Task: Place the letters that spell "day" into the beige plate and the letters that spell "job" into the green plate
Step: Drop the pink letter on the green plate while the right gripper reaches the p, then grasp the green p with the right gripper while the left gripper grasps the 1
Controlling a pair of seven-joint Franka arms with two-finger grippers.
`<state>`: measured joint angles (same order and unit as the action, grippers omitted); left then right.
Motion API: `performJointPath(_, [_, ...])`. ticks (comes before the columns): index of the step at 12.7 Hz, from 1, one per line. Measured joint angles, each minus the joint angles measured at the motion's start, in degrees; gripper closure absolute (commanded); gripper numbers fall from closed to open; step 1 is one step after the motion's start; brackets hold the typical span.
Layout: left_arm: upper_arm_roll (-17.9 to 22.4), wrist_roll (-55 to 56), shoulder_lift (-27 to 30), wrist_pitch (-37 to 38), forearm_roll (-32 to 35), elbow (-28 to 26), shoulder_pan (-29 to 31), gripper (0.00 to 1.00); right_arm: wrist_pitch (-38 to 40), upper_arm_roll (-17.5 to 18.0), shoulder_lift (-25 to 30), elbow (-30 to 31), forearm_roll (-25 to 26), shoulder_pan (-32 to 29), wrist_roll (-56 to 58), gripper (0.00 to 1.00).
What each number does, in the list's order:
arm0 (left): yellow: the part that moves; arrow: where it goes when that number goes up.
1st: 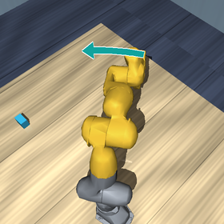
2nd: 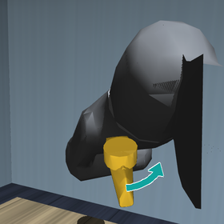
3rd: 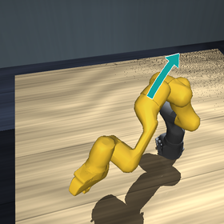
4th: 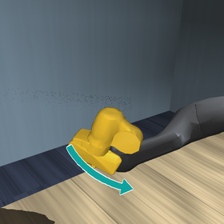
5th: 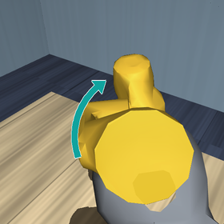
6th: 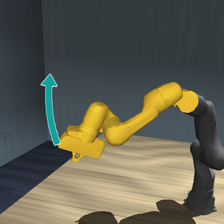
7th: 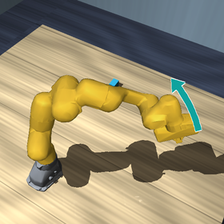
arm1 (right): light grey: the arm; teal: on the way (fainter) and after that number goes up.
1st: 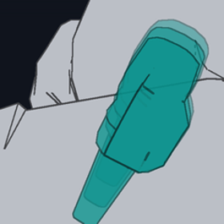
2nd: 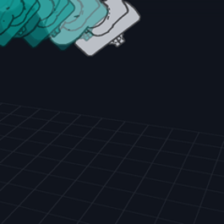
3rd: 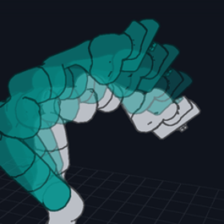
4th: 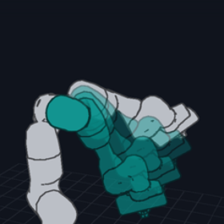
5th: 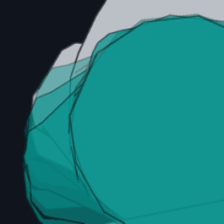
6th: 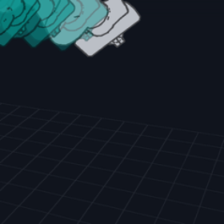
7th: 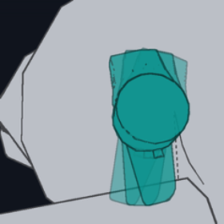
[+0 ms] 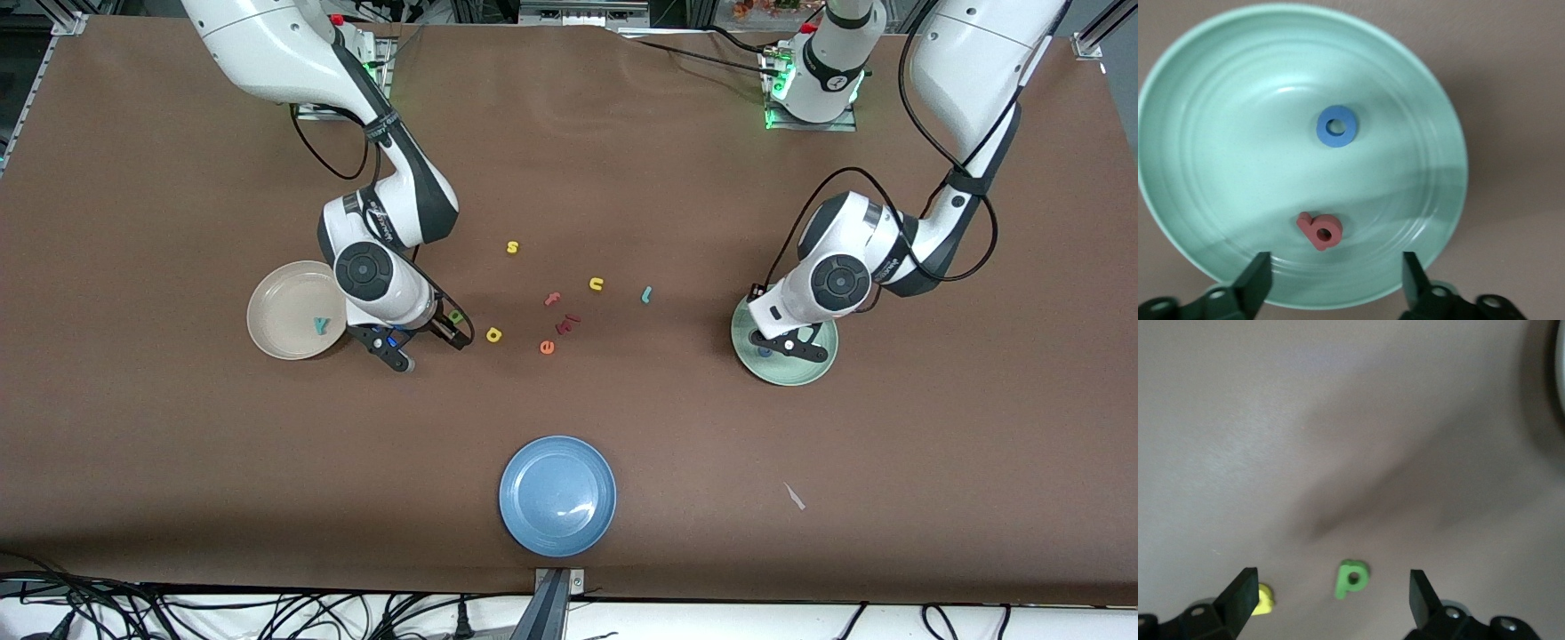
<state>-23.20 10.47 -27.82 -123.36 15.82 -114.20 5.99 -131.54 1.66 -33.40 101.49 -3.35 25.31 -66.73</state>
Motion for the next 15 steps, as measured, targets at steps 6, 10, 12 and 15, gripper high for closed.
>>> performJointPath(6, [-10.69, 12.97, 2.79, 0.79, -1.47, 0.13, -0.96, 0.01, -7.68, 0.13, -0.2, 4.82, 0.0, 2.11, -8.56, 0.0])
performJointPath(10, [-11.68, 15.29, -1.26, -2.06, -1.51, 4.39, -6.97, 0.25, -11.66, 0.11, -0.17, 8.3, 0.0, 2.08, -8.68, 0.01])
performJointPath(12, [-11.58, 16.24, -4.64, -5.33, -1.46, 5.38, -9.29, 0.37, -12.38, 0.11, -0.16, 8.97, 0.0, 2.08, -8.72, 0.18])
performJointPath(15, [-11.19, 16.27, -8.37, -9.7, -0.22, 5.57, -9.61, 0.37, -12.45, 0.13, -0.15, 9.1, 0.0, 2.11, -8.8, 0.33])
